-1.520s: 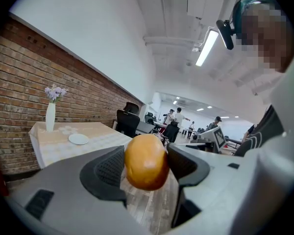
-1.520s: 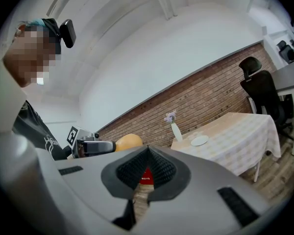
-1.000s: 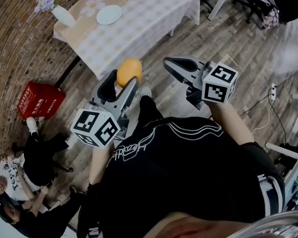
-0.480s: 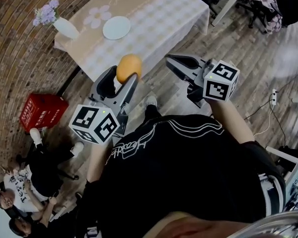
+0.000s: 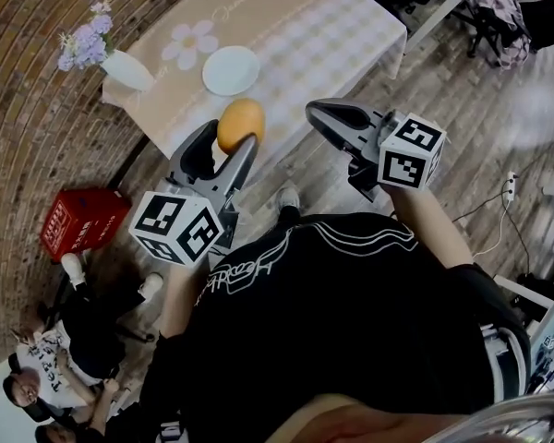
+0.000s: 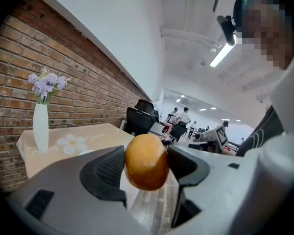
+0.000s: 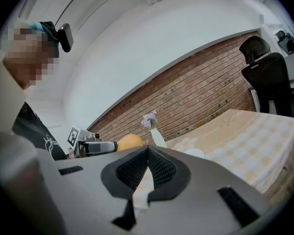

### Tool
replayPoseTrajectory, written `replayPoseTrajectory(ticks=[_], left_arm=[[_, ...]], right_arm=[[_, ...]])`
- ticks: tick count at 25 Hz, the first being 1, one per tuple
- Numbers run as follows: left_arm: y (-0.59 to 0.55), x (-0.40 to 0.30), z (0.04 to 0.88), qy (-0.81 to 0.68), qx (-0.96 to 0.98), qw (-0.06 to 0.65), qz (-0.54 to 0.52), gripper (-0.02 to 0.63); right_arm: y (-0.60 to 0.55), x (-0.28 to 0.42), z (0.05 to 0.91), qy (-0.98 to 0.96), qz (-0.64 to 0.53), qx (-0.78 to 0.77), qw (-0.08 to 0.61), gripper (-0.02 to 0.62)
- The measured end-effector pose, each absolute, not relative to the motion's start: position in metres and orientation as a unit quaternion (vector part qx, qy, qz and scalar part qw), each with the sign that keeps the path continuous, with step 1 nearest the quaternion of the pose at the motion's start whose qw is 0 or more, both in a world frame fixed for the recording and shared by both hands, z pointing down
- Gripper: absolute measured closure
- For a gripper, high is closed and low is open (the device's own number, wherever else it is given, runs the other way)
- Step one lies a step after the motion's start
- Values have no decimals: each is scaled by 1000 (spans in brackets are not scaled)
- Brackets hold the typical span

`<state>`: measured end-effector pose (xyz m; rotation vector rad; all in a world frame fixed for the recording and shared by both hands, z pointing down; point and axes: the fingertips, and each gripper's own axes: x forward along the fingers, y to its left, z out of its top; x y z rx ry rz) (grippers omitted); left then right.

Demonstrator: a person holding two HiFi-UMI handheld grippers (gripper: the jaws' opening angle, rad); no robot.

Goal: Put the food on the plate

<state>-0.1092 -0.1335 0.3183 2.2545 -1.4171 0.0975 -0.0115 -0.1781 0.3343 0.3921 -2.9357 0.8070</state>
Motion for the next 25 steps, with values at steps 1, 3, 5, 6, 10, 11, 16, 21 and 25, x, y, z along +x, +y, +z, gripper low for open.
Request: replayPoseTrajectory(ticks=[1, 3, 5, 6, 10, 11, 16, 21, 25], left_arm=[[-139, -113, 320, -516, 822, 238, 36, 330], [-151, -121, 322, -514, 823, 240, 38, 330], [-162, -129, 324, -512, 824, 240, 38, 330], [-168, -132, 324, -511, 824, 240, 39, 330], [-189, -143, 328, -507, 827, 239, 42, 330], [-194, -146, 328, -506, 828, 238, 42, 330], [-217, -154, 332, -504, 832, 227, 49, 330], [-241, -162, 340, -505, 832, 224, 52, 330], [-257, -167, 352, -509, 831, 213, 68, 330]], right_arm=[[-183, -15, 336, -955, 264, 129, 36, 598], [-194, -22, 338, -954, 265, 132, 36, 598], [-204, -29, 339, -953, 267, 136, 35, 598], [-209, -32, 340, -953, 267, 138, 34, 598], [-227, -42, 343, -951, 270, 145, 33, 598], [-231, -44, 343, -951, 270, 146, 32, 598], [-252, -48, 348, -949, 271, 159, 29, 598], [-270, -52, 356, -945, 278, 170, 29, 598], [-280, -53, 364, -941, 286, 177, 32, 598]])
